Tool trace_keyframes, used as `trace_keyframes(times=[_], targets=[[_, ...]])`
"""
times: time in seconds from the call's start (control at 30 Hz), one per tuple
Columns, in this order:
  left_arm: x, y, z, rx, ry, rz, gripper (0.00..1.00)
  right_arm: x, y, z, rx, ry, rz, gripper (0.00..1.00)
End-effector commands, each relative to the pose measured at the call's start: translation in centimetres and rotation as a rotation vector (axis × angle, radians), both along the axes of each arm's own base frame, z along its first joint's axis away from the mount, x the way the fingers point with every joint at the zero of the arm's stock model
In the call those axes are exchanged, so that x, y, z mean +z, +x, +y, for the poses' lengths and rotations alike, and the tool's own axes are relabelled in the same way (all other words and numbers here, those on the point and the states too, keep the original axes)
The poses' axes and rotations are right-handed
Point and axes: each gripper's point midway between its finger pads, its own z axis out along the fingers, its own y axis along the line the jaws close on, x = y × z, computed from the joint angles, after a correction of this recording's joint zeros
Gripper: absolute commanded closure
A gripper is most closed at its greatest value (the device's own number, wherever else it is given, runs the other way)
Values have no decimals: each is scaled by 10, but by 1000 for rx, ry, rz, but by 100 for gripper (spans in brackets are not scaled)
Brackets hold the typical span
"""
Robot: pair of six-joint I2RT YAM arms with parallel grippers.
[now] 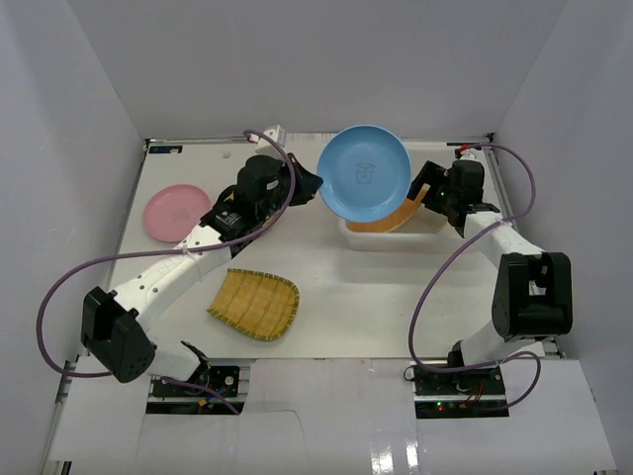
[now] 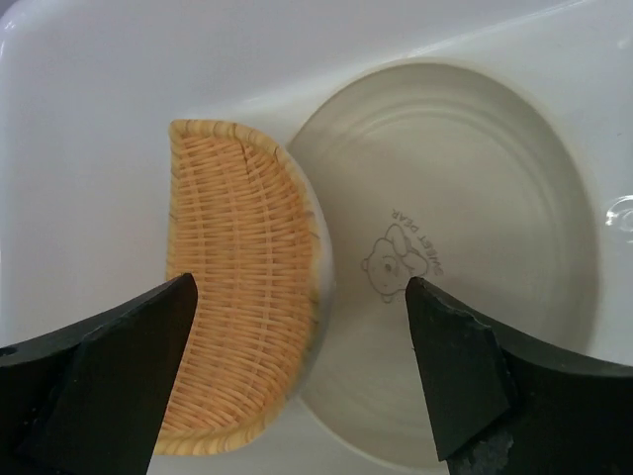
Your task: Place the plates into the plastic bin on the countertop
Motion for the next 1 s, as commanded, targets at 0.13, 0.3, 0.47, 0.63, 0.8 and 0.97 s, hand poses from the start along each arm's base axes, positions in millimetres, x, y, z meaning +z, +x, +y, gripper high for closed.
trace_keyframes(times=[0.13, 0.3, 0.47, 0.63, 0.8, 0.97], targets=[[-29, 25, -35, -8, 85, 42, 100, 68, 5, -40, -134, -3, -156, 2], [-56, 48, -73, -47, 133, 101, 100, 124, -28, -78, -282, -13, -307, 11], [-95, 69, -113, -103, 185, 162, 100, 139, -66, -80, -301, 7, -377, 22], [-90, 90, -132, -102, 201, 140, 48, 145, -94, -21, -35, 108, -422, 24], [-65, 104, -120, -63, 254, 74, 17, 135, -116, 46, 184, 94, -381, 22], [-40, 104, -17, 102, 213, 93, 18, 124, -153, 135, 386, 143, -367, 25]])
